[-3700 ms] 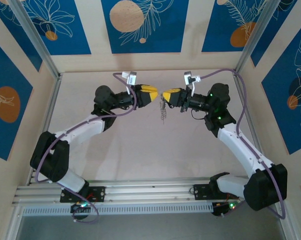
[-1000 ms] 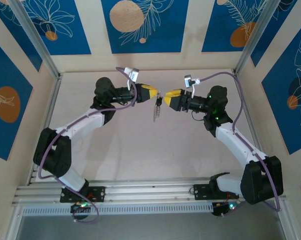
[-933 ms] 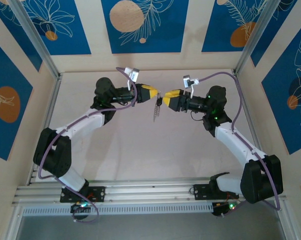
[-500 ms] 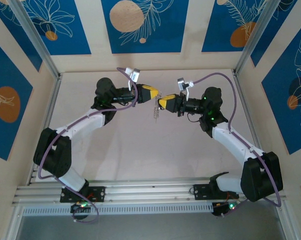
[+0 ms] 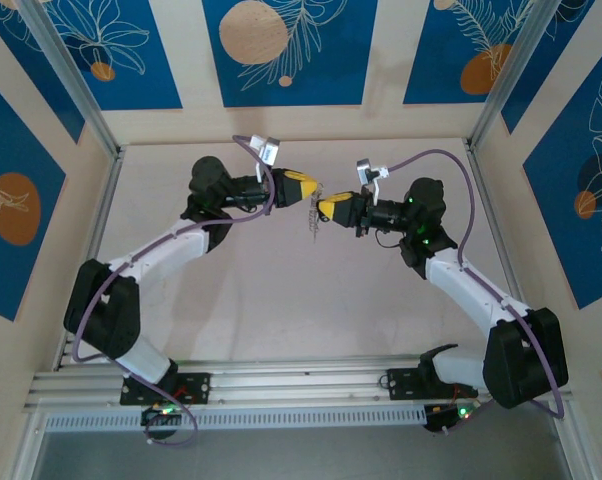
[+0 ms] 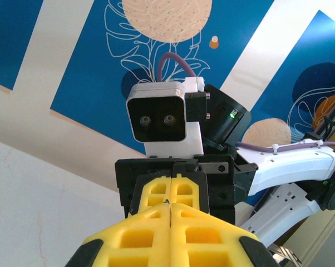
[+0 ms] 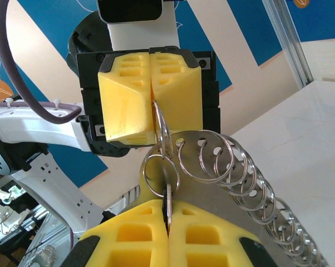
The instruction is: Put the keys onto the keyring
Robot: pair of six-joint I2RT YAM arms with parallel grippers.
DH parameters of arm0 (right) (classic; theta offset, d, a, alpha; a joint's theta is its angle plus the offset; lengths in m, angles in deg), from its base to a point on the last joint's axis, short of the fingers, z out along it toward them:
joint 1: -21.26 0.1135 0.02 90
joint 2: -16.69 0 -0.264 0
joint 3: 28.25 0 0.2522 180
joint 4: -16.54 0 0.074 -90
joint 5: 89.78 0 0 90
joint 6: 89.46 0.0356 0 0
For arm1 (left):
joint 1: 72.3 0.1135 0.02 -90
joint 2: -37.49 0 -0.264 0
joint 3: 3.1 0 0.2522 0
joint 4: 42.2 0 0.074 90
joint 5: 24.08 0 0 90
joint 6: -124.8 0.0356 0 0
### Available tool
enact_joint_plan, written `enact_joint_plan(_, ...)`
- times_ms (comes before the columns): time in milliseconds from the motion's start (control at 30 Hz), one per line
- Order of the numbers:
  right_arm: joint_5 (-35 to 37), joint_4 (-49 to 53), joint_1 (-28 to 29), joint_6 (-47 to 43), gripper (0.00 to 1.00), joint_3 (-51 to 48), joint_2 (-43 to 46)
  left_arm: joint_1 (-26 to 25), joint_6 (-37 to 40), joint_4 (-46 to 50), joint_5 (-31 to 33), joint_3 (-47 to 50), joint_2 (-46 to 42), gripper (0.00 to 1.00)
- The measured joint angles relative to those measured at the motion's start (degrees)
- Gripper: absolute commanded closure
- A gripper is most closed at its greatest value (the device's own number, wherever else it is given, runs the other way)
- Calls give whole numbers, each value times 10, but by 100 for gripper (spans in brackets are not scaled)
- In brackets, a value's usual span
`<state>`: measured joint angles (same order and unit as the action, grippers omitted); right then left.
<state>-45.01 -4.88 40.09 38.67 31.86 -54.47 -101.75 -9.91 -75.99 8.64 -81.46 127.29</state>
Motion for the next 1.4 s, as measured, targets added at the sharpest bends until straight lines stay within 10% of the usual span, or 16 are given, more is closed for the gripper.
enact_joint_plan(533,21,16,41,-7,99,27,-38,-5,-10,-27,40,36,-12,100)
enact_joint_plan(800,33,21,29,-6,74,15,-35,-9,-29,-57,74,47,-12,100)
enact_joint_plan(1400,46,86,-39,-12,64,-44,89,-12,-60,-111,96,50,-18,100)
